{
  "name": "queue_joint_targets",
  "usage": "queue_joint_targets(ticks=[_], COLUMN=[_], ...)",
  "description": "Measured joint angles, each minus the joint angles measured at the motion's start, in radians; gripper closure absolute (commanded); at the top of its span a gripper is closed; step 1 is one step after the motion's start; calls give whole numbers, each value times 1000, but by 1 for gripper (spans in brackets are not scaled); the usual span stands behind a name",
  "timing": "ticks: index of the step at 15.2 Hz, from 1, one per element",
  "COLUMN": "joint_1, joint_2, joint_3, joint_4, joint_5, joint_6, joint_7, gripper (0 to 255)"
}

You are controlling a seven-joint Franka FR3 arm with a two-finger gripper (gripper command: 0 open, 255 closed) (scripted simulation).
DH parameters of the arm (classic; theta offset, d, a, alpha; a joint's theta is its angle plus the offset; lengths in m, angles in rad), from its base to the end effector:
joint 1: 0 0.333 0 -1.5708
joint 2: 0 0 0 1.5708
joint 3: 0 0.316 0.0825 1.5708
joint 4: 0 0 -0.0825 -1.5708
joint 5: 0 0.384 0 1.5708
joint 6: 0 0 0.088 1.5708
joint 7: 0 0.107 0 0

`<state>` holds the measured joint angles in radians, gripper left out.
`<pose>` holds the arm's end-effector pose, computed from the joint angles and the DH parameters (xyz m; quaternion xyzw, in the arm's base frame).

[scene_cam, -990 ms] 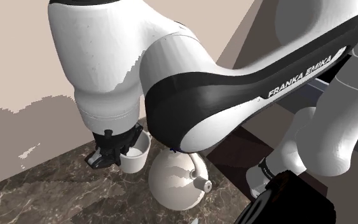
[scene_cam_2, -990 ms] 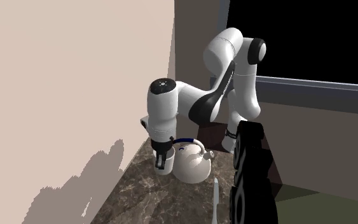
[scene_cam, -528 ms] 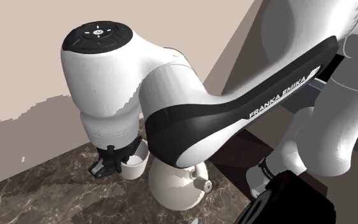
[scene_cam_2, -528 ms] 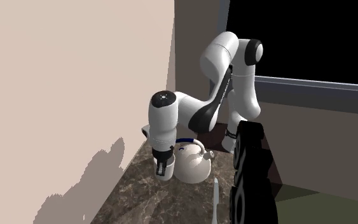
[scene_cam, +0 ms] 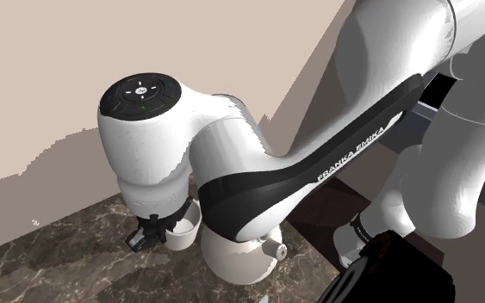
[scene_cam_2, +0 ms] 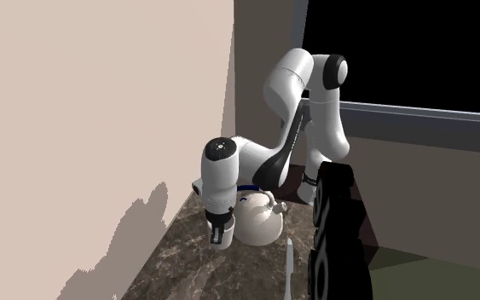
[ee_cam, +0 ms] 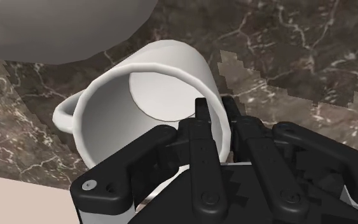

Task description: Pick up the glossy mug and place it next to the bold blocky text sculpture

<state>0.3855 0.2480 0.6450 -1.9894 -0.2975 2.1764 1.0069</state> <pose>0.3252 0.4948 0.3623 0.9948 0.0897 0.0405 0.0253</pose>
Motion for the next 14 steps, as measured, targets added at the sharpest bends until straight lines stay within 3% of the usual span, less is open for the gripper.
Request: queue_joint_targets(ticks=[6,7,14], joint_1=[1,1,-2], joint_2=[4,4,-6], joint_3=[-1,-1,2], joint_4=[-2,-2,4], joint_5=[-4,-4,5], joint_6=[6,6,-7], joint_7=[3,3,-4], gripper=[255,0,0])
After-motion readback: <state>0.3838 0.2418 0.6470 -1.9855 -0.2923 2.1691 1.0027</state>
